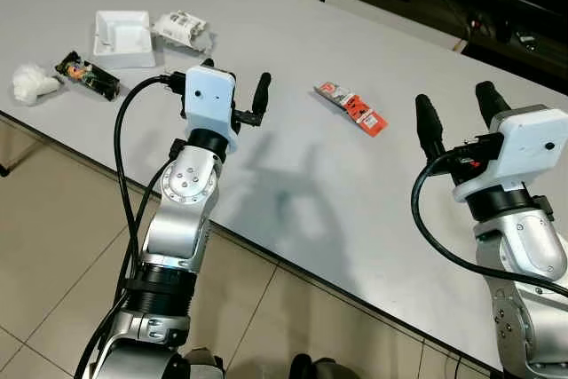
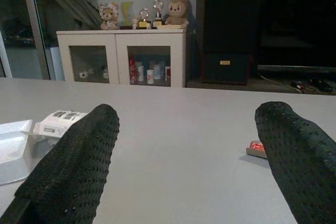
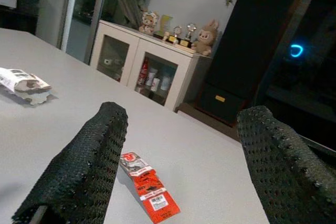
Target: Picking trash to rubbish bin
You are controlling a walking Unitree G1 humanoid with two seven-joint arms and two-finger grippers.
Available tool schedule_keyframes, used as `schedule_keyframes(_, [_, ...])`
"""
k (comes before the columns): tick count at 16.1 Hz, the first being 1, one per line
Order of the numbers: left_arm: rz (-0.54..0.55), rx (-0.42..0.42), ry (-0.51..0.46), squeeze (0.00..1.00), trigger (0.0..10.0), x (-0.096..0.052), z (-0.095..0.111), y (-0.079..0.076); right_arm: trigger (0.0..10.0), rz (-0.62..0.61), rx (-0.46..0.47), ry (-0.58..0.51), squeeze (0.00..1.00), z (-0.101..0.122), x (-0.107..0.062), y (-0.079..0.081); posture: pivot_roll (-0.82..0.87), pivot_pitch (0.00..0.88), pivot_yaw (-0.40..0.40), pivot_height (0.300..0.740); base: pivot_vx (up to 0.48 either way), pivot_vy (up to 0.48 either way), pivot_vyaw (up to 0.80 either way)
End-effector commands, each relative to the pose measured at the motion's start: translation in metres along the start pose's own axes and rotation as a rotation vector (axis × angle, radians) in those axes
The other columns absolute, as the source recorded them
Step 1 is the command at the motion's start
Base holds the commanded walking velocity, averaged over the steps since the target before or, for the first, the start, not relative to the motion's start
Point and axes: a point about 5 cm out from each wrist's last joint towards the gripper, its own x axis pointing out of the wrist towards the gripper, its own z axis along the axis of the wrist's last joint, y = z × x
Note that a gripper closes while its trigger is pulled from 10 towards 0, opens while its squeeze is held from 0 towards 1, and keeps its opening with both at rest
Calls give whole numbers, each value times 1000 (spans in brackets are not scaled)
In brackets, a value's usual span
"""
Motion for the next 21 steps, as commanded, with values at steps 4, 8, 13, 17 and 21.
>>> schedule_keyframes(4, [-36,-20,34,0,10000,-1,-5,-7,10000,-34,7,24,0,-2,-3,-3,201,112,-122,740,430,0,0])
schedule_keyframes(8, [-38,-28,47,0,10000,0,-7,-8,10000,-36,9,31,0,-3,-3,-2,197,110,-119,740,352,0,0])
schedule_keyframes(13, [-41,-32,57,0,10000,-1,-9,-9,10000,-39,6,40,0,-4,-5,-3,196,113,-120,740,0,0,0])
schedule_keyframes(17, [-46,-45,66,0,10000,-2,-11,-10,10000,-40,7,47,0,-5,-6,-2,195,118,-118,740,0,0,0])
schedule_keyframes(21, [-40,-31,80,0,10000,-3,-13,-8,10000,0,22,99,0,-16,-6,-1,201,126,-122,740,0,0,0])
